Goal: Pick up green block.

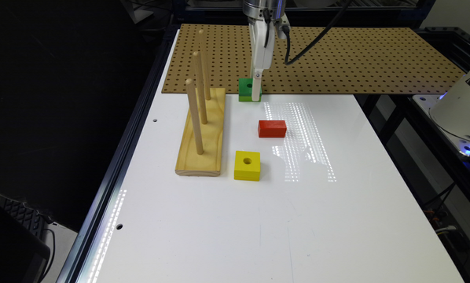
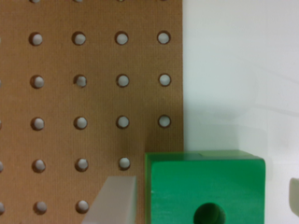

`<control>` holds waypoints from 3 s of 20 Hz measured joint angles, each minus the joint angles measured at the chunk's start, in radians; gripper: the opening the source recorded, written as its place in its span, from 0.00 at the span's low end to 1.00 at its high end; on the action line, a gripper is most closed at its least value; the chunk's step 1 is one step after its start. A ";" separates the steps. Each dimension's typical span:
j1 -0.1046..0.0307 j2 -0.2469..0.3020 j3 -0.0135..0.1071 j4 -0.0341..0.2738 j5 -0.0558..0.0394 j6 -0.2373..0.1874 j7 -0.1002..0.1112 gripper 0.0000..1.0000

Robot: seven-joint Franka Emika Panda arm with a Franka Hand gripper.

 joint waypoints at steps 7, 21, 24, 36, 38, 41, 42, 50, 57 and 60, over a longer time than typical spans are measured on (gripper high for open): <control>0.000 0.000 0.000 0.000 0.0000 0.000 0.000 1.00; 0.000 0.052 0.000 0.004 -0.0003 0.042 0.001 1.00; 0.000 0.052 0.000 0.004 -0.0003 0.042 0.001 1.00; 0.000 0.052 0.001 0.005 -0.0003 0.042 0.001 1.00; 0.000 0.056 0.002 0.011 -0.0003 0.043 0.001 1.00; 0.001 0.069 0.003 0.032 -0.0003 0.042 0.001 1.00; 0.001 0.073 0.004 0.037 -0.0003 0.042 0.002 1.00; 0.001 0.089 0.006 0.063 -0.0003 0.042 0.003 1.00; 0.001 0.091 0.006 0.067 -0.0002 0.042 0.003 0.00; 0.000 0.091 0.006 0.067 -0.0002 0.040 0.003 0.00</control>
